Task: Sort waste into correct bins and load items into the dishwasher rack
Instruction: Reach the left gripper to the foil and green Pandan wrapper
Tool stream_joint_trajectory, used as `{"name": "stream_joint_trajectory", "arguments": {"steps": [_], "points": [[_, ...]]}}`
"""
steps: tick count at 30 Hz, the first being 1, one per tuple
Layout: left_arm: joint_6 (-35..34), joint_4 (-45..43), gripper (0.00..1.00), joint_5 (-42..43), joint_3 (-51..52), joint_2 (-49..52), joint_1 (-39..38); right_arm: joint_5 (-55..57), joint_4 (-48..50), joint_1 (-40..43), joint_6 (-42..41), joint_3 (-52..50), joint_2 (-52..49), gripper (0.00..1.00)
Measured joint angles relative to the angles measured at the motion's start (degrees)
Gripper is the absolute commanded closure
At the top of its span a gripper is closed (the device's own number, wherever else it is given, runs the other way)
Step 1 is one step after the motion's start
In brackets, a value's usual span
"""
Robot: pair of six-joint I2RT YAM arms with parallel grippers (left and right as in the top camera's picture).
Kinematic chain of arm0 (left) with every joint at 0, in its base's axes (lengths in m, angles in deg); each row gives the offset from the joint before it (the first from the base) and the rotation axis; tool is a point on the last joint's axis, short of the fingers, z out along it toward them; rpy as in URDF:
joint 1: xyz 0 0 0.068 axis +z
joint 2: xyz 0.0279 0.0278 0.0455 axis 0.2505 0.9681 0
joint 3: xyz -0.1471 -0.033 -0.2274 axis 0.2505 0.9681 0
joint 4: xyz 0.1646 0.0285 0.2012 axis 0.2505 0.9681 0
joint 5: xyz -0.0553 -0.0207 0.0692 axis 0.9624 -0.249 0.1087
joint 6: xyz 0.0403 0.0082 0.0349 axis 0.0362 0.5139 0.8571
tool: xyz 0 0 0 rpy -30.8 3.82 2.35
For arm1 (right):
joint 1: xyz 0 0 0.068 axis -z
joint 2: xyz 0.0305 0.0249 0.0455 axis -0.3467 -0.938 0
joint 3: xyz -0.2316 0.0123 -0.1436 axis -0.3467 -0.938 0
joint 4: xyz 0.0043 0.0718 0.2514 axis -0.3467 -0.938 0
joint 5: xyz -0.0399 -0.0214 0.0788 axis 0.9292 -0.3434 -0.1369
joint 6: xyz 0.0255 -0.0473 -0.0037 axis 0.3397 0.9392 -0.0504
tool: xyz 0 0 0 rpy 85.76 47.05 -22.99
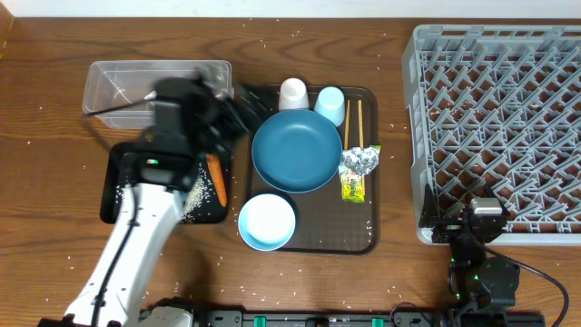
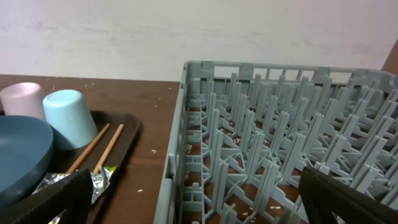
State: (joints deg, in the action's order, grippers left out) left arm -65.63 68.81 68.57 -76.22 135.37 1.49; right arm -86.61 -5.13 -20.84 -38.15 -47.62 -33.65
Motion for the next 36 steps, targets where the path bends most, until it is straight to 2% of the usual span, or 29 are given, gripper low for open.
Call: {"name": "stream_joint_trajectory", "arguments": {"steps": [2, 6, 9, 13, 16, 20, 29, 36], "points": [[0.7, 4.0, 0.02, 0.1, 0.0, 0.2, -6.5, 0.0, 0.0, 0.0, 0.0, 0.0, 0.0, 0.01], [0.0, 9.2, 0.02, -8.1, 0.0, 0.3, -21.4, 0.0, 0.0, 0.0, 0.0, 0.0, 0.0, 0.01], [-0.3, 7.4, 0.02, -14.4, 0.0, 0.3, -29.8, 0.0, 0.0, 0.0, 0.0, 0.0, 0.0, 0.01], [-0.5, 1.8, 0.02, -19.6, 0.0, 0.3, -36.1, 0.0, 0.0, 0.0, 0.0, 0.0, 0.0, 0.01], [-0.6, 1.2, 0.02, -23.5, 0.0, 0.8, -38.6, 0.0, 0.0, 0.0, 0.0, 0.0, 0.0, 0.01], [-4.1, 2.1, 0.02, -28.7, 0.0, 4.9, -40.7, 0.0, 0.0, 0.0, 0.0, 0.0, 0.0, 0.01], [-21.6, 0.7, 0.01, -38.4, 0.0, 18.8, -42.0, 0.0, 0.0, 0.0, 0.0, 0.0, 0.0, 0.01], [-27.4, -6.0, 0.01, -40.4, 0.0, 24.6, -42.0, 0.0, 0.0, 0.0, 0.0, 0.0, 0.0, 0.01]]}}
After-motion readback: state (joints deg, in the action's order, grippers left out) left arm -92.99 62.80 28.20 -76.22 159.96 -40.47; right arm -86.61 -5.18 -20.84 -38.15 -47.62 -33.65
